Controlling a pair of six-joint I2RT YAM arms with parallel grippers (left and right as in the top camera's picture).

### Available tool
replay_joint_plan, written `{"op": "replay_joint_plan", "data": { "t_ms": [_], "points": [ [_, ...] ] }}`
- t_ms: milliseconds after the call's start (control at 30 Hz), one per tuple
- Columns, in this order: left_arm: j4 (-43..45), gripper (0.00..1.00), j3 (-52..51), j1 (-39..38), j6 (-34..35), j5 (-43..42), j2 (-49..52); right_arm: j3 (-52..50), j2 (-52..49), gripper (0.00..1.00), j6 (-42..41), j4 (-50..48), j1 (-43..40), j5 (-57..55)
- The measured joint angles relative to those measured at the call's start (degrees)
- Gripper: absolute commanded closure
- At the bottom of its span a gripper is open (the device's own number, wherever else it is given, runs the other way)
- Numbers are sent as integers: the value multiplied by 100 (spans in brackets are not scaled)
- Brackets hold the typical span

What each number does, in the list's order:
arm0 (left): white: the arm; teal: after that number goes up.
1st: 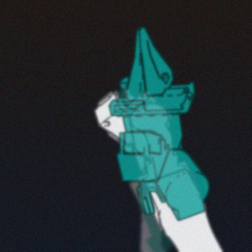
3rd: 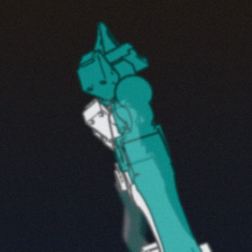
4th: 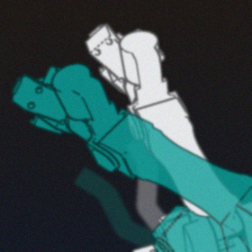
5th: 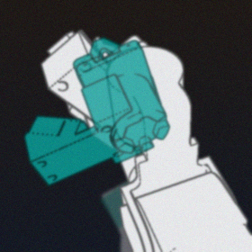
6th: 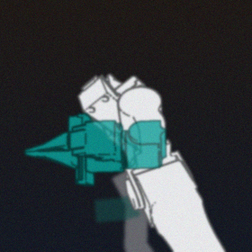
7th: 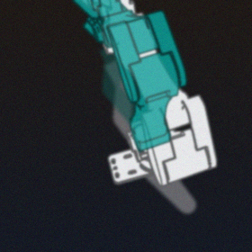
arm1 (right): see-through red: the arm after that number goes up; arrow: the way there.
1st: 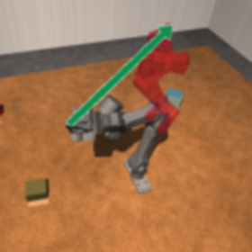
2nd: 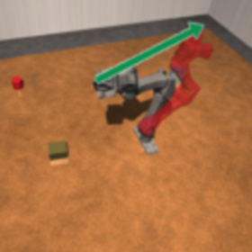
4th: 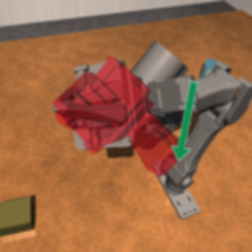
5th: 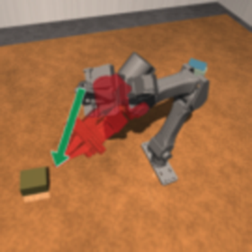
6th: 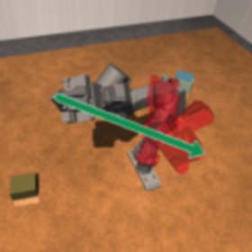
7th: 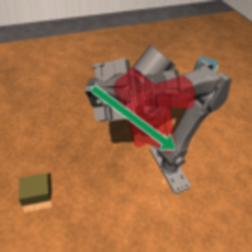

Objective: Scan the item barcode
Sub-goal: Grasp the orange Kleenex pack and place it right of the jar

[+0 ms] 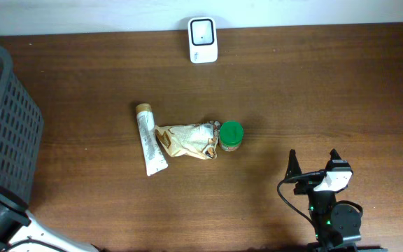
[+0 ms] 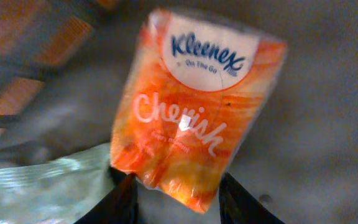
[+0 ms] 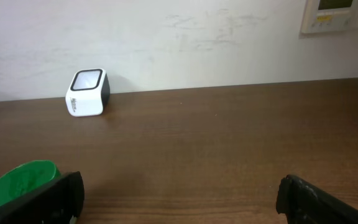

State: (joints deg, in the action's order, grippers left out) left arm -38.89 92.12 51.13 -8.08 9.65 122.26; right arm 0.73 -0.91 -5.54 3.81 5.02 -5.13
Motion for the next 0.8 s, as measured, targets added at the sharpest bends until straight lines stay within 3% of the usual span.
{"op": "replay_joint_plan", "data": {
  "t_ms": [67, 100, 167, 400, 533, 567, 600, 633, 800],
  "points": [
    [157, 71, -17, -2, -7, 0, 22, 0, 0, 2, -2, 0, 0, 0],
    [188, 77, -17, 0, -7, 0, 22, 0, 0, 2, -4, 0, 0, 0],
    [234, 100, -17, 0, -17, 0, 22, 0, 0, 2, -4, 0, 0, 0],
    [-59, 100, -17, -24, -70, 0, 11, 0, 0, 2, -4, 0, 0, 0],
    [-111, 100, -20, -118, -70, -2, -728, 0, 0, 2, -4, 0, 0, 0],
    [-81, 94, -17, -181, -68, -2, -1252, 0, 0, 2, -7, 0, 0, 0],
    [-66, 63, -7, -212, -68, 0, -1537, 0, 0, 2, -4, 0, 0, 0],
    [-66, 48, 22, -243, -66, -2, -1836, 0, 0, 2, 0, 0, 0, 0],
    [431, 30, 35, -243, -334, -2, -1425, 0, 0, 2, -7, 0, 0, -2]
  ]
}}
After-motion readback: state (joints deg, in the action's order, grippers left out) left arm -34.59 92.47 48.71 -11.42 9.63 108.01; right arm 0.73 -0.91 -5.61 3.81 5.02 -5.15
